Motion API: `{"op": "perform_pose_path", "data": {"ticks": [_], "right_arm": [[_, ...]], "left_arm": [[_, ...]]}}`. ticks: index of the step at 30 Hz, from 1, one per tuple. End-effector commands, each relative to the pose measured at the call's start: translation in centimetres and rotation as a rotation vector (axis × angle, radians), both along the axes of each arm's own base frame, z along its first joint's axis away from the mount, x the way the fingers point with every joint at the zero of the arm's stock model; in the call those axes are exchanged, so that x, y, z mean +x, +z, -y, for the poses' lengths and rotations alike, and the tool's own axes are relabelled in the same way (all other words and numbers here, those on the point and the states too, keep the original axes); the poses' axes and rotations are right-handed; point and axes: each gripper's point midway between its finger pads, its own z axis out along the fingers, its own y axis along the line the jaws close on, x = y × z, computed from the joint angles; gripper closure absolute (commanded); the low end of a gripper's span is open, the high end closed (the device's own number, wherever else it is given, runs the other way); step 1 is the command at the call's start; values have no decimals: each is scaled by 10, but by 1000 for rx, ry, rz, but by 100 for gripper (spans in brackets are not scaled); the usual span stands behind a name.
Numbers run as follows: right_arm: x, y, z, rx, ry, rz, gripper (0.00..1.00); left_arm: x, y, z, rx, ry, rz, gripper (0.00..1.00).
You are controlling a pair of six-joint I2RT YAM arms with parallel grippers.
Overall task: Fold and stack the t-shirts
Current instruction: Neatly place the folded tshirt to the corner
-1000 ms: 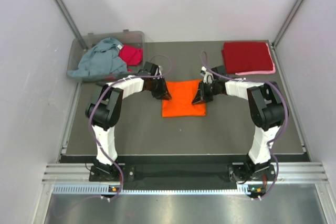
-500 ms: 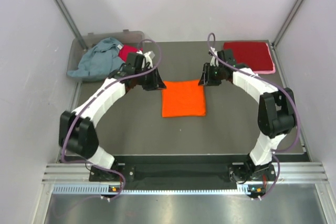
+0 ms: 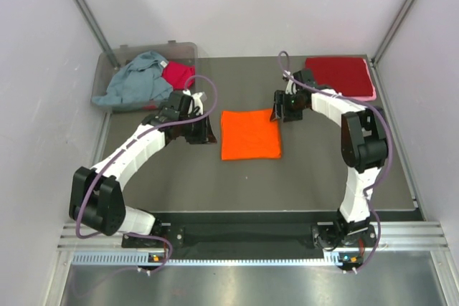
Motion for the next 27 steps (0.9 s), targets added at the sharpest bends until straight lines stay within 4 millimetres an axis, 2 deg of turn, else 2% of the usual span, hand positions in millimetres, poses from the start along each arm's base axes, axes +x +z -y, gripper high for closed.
{"op": "perform_pose_path", "data": {"ticks": [1,8,14,18,19,20,22,27], "right_arm": [[21,6,-4,41,35,56,37],[24,-16,-7,56,57,41,41],[33,-21,-7,90,80,77,44],[39,-24,-16,143,98,76,56],[42,-22,-17,155,101,84,63],[42,-21,-20,169,109,86,66],[45,-20,-23,189,113,99,69],[49,-26,-27,213,123,88,67]], "left_arm": [[1,2,-5,22,-25,36,69],[2,6,-5,26,-42,60,69],[-2,-6,-3,23,-52,21,69],[-1,-9,-4,36,-49,17,69],[0,-9,-5,40,-53,21,69],[1,-9,-5,42,-51,22,69],[2,-9,-6,49,-48,17,69],[1,-2,-3,32,-55,21,69]]}}
